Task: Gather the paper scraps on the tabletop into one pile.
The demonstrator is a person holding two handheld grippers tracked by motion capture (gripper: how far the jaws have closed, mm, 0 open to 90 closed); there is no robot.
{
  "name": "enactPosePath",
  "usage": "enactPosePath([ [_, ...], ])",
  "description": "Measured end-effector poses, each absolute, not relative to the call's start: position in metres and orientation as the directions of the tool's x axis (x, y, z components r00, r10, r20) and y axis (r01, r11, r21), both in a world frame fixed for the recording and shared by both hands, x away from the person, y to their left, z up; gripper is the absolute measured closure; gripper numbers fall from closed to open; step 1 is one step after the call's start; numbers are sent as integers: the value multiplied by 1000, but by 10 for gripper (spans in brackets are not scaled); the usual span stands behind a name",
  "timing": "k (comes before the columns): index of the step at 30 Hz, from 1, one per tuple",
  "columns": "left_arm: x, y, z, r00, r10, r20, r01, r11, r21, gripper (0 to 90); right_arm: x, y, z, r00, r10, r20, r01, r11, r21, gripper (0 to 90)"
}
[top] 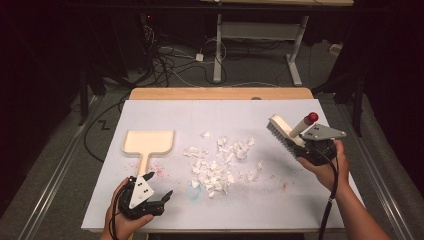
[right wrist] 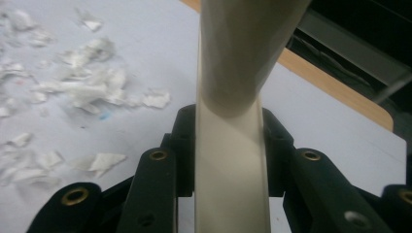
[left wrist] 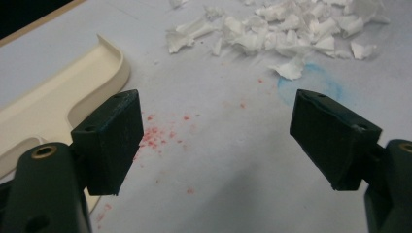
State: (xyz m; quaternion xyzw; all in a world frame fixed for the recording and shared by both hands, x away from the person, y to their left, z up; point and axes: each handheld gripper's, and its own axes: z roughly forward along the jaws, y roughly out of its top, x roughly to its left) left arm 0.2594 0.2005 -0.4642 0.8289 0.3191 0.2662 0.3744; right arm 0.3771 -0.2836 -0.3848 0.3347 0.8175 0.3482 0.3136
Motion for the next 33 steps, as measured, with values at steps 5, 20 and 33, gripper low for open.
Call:
enactPosePath([
  [5, 260, 198, -468, 660, 719, 218, 330, -538, 776, 188, 385, -284, -396, -496, 807, -321, 372, 531, 761, 681],
  [20, 263, 190, -472, 677, 707, 202, 358, -557, 750, 188, 429, -207, -432, -557, 714, -425, 377, 673, 636, 681],
  [33, 261, 191, -471, 687, 698, 201, 349, -560, 751, 188, 393, -183, -432, -709, 595, -379, 266, 723, 637, 680],
])
